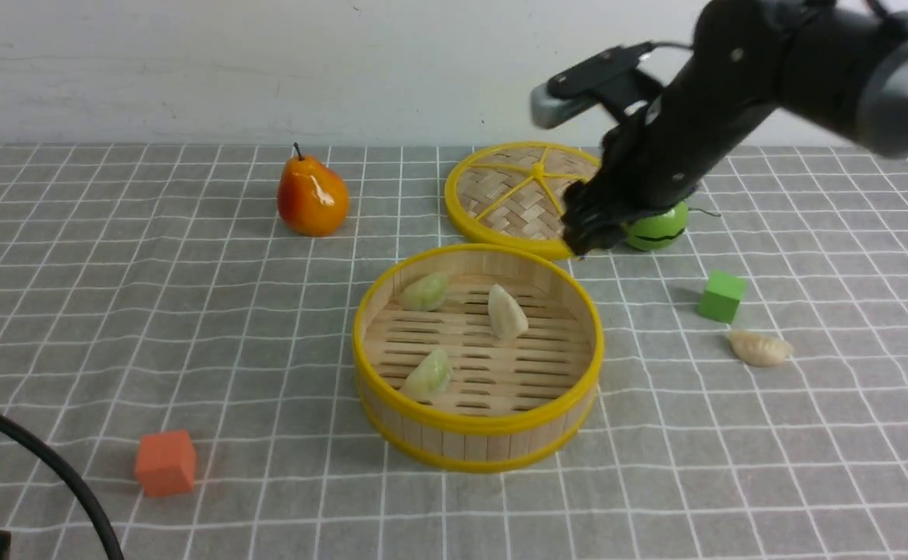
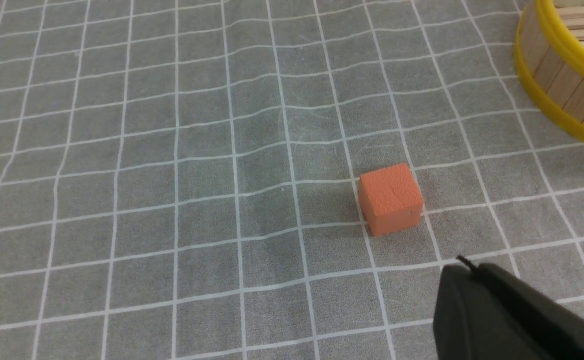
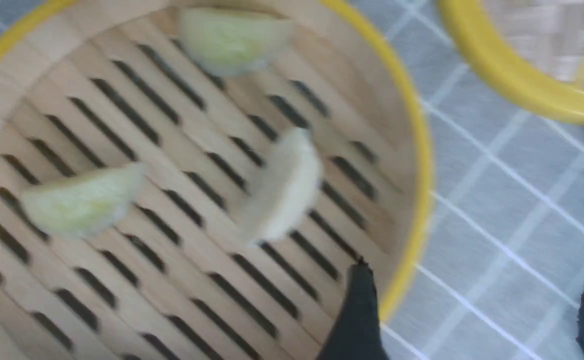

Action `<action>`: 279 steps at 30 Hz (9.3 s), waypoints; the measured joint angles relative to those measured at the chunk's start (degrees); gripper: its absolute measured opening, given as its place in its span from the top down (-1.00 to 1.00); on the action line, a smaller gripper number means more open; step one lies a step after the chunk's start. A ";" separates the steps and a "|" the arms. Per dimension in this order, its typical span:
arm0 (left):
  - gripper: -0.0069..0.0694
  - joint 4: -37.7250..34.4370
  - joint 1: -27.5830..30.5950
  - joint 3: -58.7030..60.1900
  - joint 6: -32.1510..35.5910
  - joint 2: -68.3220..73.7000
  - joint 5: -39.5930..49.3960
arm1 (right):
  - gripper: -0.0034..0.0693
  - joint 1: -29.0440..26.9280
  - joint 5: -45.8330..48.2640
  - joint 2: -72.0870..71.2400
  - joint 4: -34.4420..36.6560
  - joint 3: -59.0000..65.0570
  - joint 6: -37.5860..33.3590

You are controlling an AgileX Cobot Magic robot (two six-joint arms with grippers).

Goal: Put the dumplings into the steamer on the table with the grey tablecloth.

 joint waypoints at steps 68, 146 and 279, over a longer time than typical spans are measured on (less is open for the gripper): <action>0.77 -0.61 0.00 0.00 0.00 0.00 -2.84 | 0.39 -8.14 11.82 6.56 31.39 -1.89 -12.69; 0.59 -1.96 0.00 0.00 0.00 0.00 -2.77 | 0.92 8.30 -57.76 -101.99 6.71 106.78 -6.31; 0.86 -29.66 19.07 31.20 29.95 -33.27 -17.38 | 0.64 -13.65 -32.55 -114.11 -2.54 106.31 8.88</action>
